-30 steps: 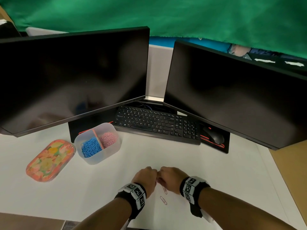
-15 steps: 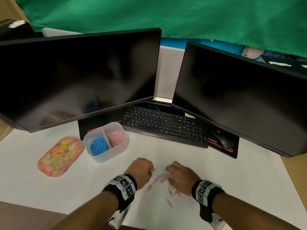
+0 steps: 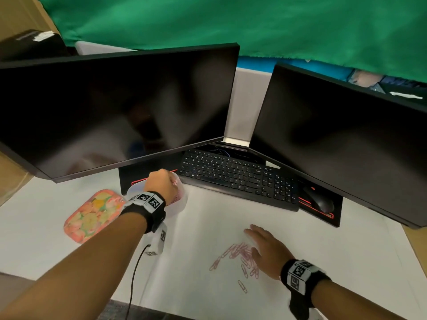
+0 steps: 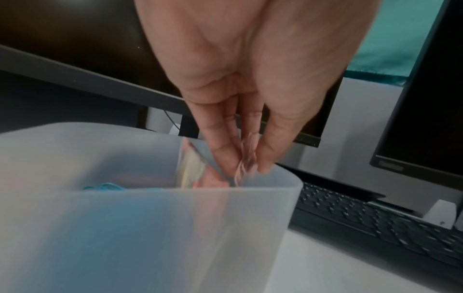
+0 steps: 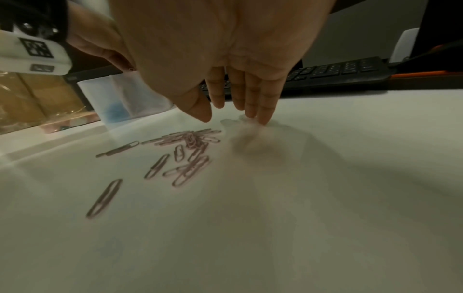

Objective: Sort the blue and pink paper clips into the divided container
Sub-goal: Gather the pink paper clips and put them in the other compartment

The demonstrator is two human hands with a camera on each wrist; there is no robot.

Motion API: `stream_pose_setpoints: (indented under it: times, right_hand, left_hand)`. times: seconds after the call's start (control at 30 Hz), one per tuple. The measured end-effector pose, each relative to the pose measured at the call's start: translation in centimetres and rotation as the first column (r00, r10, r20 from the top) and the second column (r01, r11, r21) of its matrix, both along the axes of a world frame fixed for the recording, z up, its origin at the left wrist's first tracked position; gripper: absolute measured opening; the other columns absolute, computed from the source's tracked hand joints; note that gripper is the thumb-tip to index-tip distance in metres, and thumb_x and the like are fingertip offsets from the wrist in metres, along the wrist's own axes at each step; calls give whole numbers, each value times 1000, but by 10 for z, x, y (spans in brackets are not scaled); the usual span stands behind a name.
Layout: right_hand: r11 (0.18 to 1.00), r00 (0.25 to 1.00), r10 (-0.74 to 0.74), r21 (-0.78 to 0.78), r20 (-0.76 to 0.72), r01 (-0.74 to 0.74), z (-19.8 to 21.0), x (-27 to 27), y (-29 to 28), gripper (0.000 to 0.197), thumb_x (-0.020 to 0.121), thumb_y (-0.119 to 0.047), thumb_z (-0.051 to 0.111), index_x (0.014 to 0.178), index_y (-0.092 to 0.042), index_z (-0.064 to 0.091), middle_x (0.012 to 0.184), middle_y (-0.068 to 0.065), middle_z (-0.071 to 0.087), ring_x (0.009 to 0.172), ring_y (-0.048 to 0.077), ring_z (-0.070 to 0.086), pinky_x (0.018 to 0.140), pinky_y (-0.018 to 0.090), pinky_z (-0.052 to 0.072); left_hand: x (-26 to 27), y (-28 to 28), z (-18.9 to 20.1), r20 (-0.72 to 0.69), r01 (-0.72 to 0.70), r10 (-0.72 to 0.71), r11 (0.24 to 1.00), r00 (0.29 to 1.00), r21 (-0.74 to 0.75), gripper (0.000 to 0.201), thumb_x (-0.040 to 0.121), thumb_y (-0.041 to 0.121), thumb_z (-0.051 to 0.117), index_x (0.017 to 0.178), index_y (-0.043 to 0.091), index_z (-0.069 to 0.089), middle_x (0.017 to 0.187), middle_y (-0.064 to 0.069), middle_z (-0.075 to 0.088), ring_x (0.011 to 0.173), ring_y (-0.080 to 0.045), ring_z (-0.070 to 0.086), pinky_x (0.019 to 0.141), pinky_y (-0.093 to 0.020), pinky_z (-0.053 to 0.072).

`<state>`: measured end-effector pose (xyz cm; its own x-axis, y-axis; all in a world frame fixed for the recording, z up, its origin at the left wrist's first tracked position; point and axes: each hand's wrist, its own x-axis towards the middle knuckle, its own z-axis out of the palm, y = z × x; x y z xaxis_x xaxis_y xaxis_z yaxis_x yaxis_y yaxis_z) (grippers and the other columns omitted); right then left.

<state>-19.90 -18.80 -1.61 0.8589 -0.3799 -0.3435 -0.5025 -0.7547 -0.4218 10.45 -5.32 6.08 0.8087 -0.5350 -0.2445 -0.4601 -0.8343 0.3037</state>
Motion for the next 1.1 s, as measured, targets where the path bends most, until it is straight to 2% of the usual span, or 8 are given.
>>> stream_pose_setpoints:
  times: [0.17,0.27,0.43,0.57,0.73,0.9,1.0,1.1]
  right_hand:
    - [976,976,216,-16,0,-216,-6,4,18,62,96,-16,42,151,-25,15,160,-8,5,147,9,7,118,23,11]
    - [951,952,308,-22,-7,-308,-9,0,23,61,95,-13,40,151,-21,18,160,-7,6,147,9,4,117,23,1]
    - [938,938,347,21,0,-347,-9,-24,23,60,93,-8,40,150,-20,25,159,-6,16,146,9,14,119,27,18]
    - [979,988,148,135,35,-152,0,-37,22,57,94,-15,43,147,-28,28,154,-8,28,140,8,29,112,14,19]
    - [999,997,-28,33,-76,30,-4,-55,19,64,93,-28,51,149,-19,22,144,-3,30,131,13,35,109,22,33]
    - [975,982,-187,120,-28,189,-13,-41,40,37,89,-28,54,125,-20,49,113,-4,45,99,17,56,84,20,44]
    - [959,973,-232,168,5,228,-11,-28,50,14,89,-30,52,101,-22,56,98,-3,48,84,16,57,79,28,50]
    - [957,973,-231,176,-22,232,-5,-28,48,36,85,-31,58,119,-19,51,112,1,49,97,21,58,87,32,49]
  left_hand:
    - [-21,-3,-1,10,81,-80,979,997,-186,16,87,22,60,103,18,62,97,-2,55,81,-18,56,76,-30,48]
    - [-57,-2,-5,-7,378,-385,910,923,-168,19,88,25,58,107,23,59,98,4,57,87,-16,58,78,-26,46]
    - [-110,9,-48,-260,611,-582,790,770,42,31,85,21,59,115,21,56,114,-1,56,104,-22,56,85,-29,44]
    - [-130,20,-73,-360,700,-624,701,694,135,34,88,25,59,120,14,52,119,-10,55,108,-29,56,87,-32,45]
    - [-146,16,-81,-355,669,-619,743,701,26,18,86,23,58,102,17,63,109,-5,64,100,-23,61,76,-22,44]
    - [-170,-1,-80,-366,630,-606,774,707,-65,20,88,20,57,103,16,69,109,-6,68,99,-22,64,82,-24,51]
    - [-178,-4,-81,-355,630,-614,772,705,-85,23,88,19,56,108,12,62,109,-7,64,98,-23,62,77,-26,49]
    - [-167,-2,-80,-337,612,-593,789,731,-61,48,83,20,63,126,17,42,121,-4,45,107,-25,55,82,-29,44]
